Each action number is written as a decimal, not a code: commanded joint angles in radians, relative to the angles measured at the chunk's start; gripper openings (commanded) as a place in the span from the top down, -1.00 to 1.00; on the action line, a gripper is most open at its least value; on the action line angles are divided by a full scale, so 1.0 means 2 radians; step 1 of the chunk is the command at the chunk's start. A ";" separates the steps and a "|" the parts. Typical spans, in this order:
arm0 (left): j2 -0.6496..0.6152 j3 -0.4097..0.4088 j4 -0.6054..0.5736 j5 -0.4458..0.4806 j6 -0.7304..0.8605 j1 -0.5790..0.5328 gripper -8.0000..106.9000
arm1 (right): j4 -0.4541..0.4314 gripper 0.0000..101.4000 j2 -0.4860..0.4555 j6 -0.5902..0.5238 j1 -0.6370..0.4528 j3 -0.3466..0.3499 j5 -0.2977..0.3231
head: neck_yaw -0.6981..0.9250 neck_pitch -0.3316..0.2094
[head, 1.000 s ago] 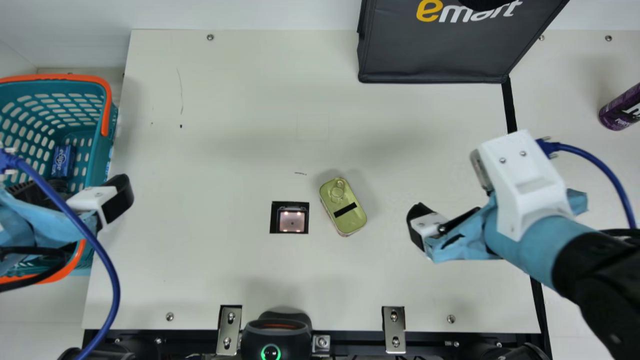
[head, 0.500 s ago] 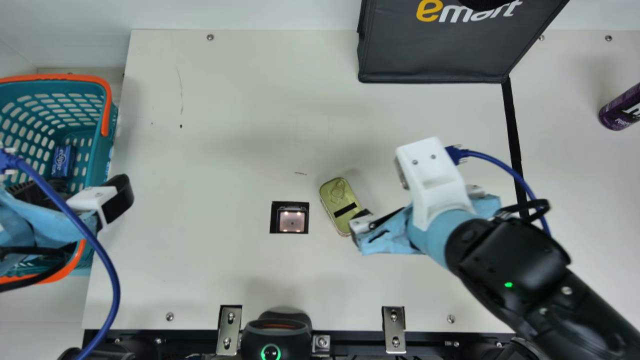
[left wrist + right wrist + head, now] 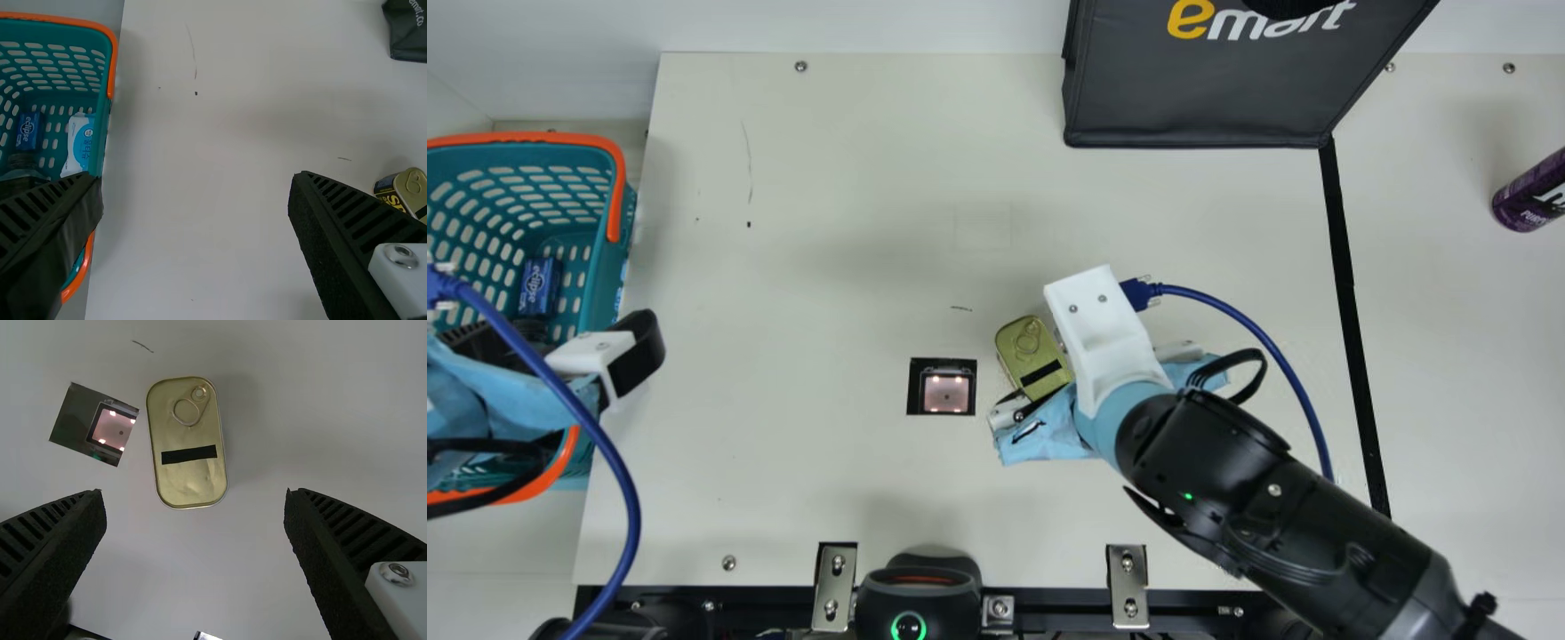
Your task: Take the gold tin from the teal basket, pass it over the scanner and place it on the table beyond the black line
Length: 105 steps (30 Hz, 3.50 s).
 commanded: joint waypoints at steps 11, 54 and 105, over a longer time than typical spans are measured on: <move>0.000 0.000 0.000 0.000 0.000 0.000 -0.71 | 0.019 -0.87 0.040 -0.064 -0.022 0.018 -0.061 | 0.000 -0.014; 0.000 0.000 0.000 0.000 0.000 0.000 -0.71 | 0.055 0.18 0.163 -0.116 -0.054 0.003 -0.134 | 0.000 -0.014; 0.000 0.000 0.000 0.000 0.000 0.000 -0.71 | 0.082 1.00 -0.023 -0.175 -0.286 0.051 -0.016 | -0.175 -0.014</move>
